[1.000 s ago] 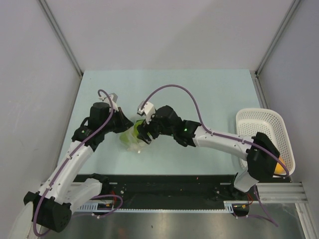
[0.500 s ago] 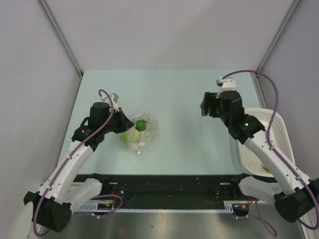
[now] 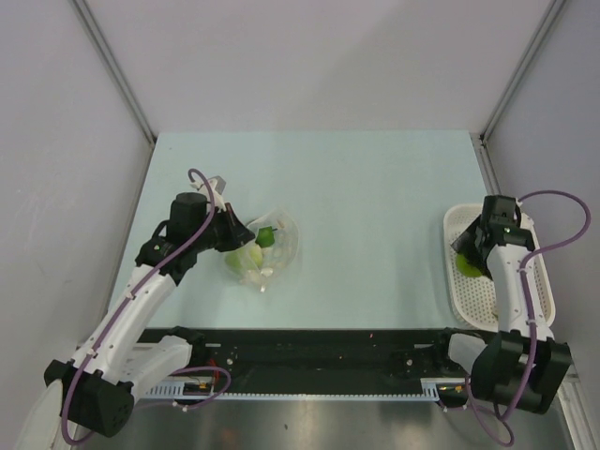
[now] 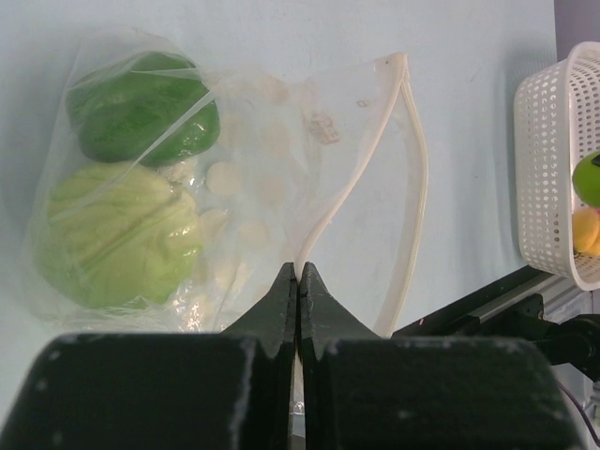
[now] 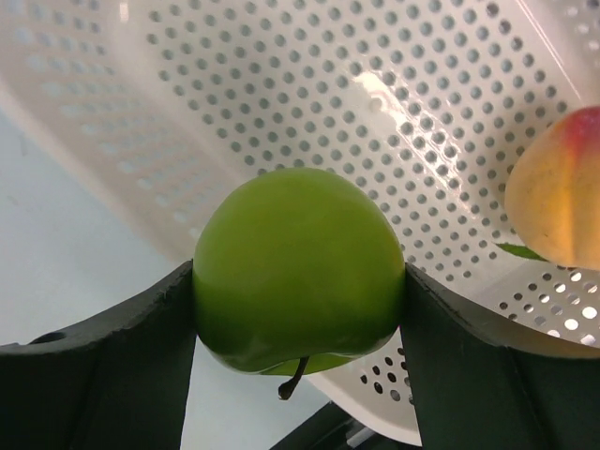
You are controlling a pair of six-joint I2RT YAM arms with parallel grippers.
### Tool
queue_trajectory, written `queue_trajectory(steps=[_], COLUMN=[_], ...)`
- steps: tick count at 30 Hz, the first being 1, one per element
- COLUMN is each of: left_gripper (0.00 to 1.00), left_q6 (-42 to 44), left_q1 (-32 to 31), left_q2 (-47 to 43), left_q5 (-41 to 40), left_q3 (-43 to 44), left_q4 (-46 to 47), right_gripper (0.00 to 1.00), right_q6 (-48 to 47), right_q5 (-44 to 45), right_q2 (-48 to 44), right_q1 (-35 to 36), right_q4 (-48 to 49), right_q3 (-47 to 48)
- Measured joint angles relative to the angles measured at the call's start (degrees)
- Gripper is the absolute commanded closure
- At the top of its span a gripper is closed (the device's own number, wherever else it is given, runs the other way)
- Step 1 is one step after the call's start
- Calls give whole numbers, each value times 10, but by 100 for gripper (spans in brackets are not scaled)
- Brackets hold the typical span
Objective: Open the zip-top bag and remove the fake food
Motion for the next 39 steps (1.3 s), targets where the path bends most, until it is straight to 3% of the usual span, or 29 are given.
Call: queue_trajectory(steps=[4, 6, 8, 18, 23, 28, 31, 32, 39], left_gripper=[100, 100, 100, 100, 100, 100, 100, 100, 100], left_q6=[0, 1, 2, 3, 3, 3, 3, 3, 0], left_q1=[0, -1, -1, -1, -1, -1, -1, -1, -1], left_q2=[0, 0, 0, 0, 0, 0, 0, 0, 0], left_q5=[3, 4, 4, 5, 9, 10, 10, 10, 10], left_q3=[0, 0, 0, 0, 4, 9, 9, 10, 27], left_q4=[0, 0, 0, 0, -1, 0, 0, -1, -1], right_gripper=[33, 21, 1, 0, 0, 9, 38, 45, 65], right_q6=[21, 28, 30, 27, 27, 4, -28, -40, -82], right_q5=[-36, -49, -59, -62, 3, 42, 41, 33, -105], right_q2=[42, 51, 54, 54, 49, 64, 92, 103, 211], right_q1=[-51, -64, -71, -52, 99, 314, 433, 463, 598], right_q4=[-7, -7, -6, -5, -9, 57, 138, 164, 347], right_q3=[-8, -15, -22, -23, 46, 144, 168, 170, 173])
